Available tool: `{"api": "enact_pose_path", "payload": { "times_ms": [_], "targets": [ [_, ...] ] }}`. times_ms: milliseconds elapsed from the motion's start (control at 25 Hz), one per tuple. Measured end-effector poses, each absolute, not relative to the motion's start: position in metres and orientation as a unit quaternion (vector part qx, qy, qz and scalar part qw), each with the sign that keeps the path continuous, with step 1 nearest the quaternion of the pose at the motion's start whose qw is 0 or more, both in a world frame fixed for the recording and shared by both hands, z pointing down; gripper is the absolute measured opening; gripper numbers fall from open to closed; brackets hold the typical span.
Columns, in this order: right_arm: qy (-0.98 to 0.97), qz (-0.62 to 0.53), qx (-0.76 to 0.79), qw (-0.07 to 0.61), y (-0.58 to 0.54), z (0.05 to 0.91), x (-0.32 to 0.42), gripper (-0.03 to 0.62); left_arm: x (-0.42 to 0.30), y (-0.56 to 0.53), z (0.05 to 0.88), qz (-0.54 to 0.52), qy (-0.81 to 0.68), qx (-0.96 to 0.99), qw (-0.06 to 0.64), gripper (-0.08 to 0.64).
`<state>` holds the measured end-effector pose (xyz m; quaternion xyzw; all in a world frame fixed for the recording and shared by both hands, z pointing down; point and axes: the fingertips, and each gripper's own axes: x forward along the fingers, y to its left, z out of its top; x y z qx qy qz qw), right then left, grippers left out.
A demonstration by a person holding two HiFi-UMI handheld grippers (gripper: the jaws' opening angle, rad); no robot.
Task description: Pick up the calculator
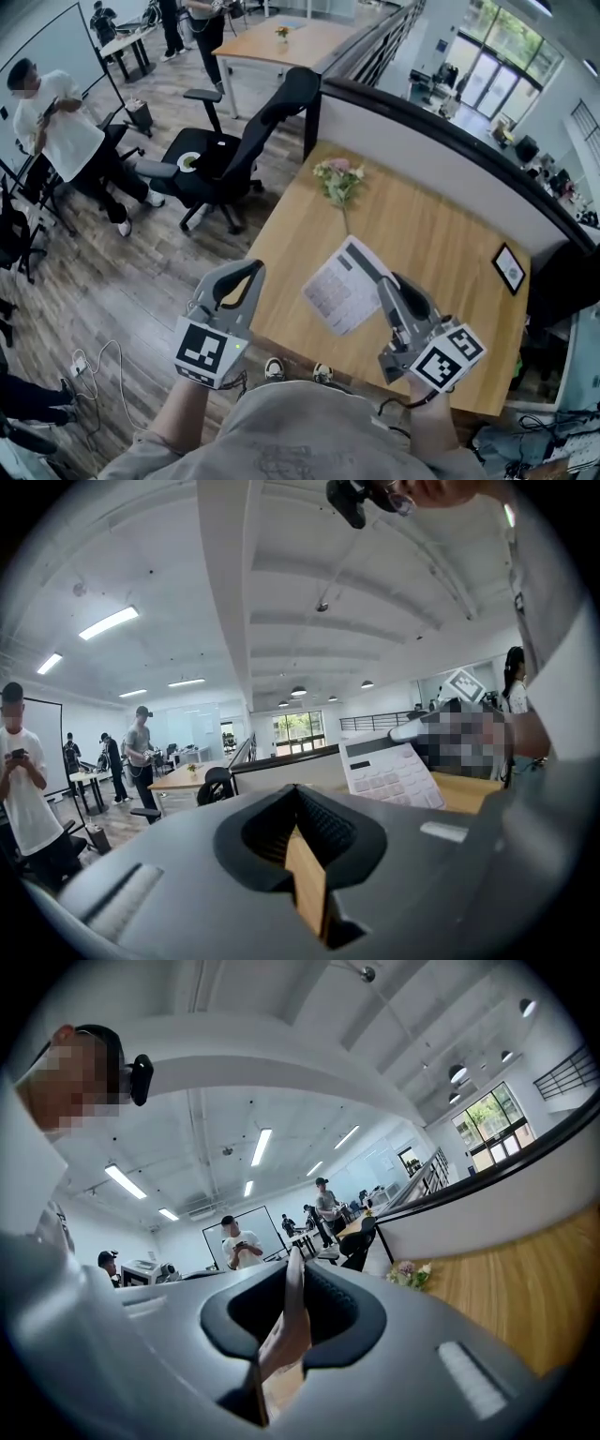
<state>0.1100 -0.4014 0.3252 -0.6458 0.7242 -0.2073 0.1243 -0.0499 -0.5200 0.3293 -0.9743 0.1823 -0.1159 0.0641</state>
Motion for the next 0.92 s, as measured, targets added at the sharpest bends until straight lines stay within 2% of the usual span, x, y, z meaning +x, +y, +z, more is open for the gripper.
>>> {"api": "enact_pose_path", "payload": {
  "times_ms": [360,920],
  "targets": [
    [0.720,-0.253,-0.636,0.118,-0.389,0.351,0.103,0.060,-0.032,-0.504,0.347,-0.137,0.152,-0.978,0.045,0.002],
    [0.710,-0.258,-0.647,0.109,-0.395,0.359,0.107,0.060,-0.039,-0.507,0.348,-0.139,0.148,-0.978,0.040,0.002]
  ]
}}
